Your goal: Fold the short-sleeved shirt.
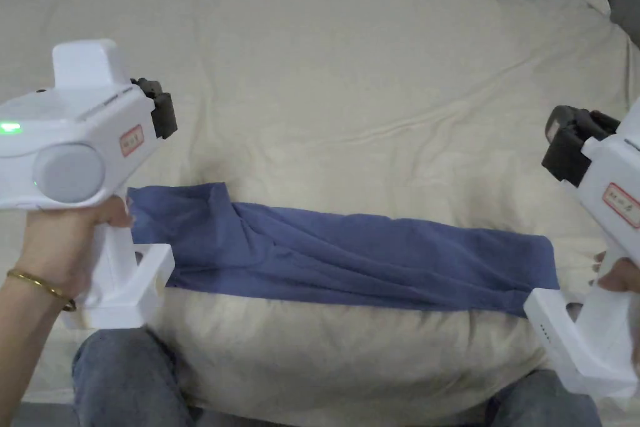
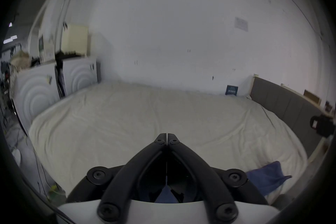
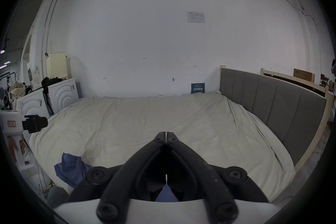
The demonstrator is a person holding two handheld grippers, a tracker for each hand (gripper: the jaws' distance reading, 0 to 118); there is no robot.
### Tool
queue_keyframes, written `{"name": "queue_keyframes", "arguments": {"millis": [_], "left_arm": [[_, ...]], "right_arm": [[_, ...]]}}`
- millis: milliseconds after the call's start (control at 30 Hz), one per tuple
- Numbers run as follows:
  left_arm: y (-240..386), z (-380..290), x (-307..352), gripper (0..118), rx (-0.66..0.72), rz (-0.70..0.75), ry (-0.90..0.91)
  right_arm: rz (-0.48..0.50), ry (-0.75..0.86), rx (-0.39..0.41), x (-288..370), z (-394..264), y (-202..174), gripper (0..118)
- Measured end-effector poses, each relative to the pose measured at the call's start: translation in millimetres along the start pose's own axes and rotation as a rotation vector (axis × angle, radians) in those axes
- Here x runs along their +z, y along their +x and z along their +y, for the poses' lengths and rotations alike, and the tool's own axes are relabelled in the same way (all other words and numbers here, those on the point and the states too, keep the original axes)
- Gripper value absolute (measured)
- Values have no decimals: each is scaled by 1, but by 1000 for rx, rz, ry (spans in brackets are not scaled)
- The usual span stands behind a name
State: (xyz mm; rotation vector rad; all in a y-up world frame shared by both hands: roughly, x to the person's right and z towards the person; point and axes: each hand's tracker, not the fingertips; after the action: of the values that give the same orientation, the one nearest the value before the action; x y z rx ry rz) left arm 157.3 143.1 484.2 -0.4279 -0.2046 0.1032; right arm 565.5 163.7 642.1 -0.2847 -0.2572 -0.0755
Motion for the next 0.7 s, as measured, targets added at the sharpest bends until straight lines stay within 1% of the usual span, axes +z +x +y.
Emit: {"name": "queue_keyframes", "arguments": {"millis": [33,67,100,133,167,233,267,300,367,433,533,600,700], "left_arm": [[-14,1,-4,5,60,-30,6],[-31,2,-8,16,106,-50,0],[-47,2,-13,35,158,-59,-32],[-61,2,-19,66,197,-61,-82],[-75,0,-25,82,236,-77,-127],[-99,-10,-35,109,251,-108,-179],[-110,-15,-40,115,251,-113,-214],[-119,-26,-47,118,254,-118,-237],[-136,-41,-57,118,273,-125,-322],[-151,-61,-68,118,318,-174,-406],[-163,-89,-81,118,426,-244,-504],[-167,-107,-87,118,477,-244,-530],[-170,-125,-96,118,491,-249,-558]], "right_arm": [[0,-2,1,0,0,1,1],[3,-7,-6,-2,0,3,1],[8,-14,-22,-3,0,4,1],[12,-22,-41,-5,-1,4,1],[16,-31,-52,-7,-1,5,1],[11,-43,-48,-13,-3,3,1],[5,-55,-35,-17,-4,1,1],[0,-64,-28,-20,-6,0,1],[-4,-87,-28,-27,-8,-2,1],[-6,-105,-34,-31,-11,-8,1],[-18,-132,-30,-39,-14,-14,1],[-20,-150,-27,-44,-16,-17,1],[-26,-168,-23,-50,-18,-21,1]]}}
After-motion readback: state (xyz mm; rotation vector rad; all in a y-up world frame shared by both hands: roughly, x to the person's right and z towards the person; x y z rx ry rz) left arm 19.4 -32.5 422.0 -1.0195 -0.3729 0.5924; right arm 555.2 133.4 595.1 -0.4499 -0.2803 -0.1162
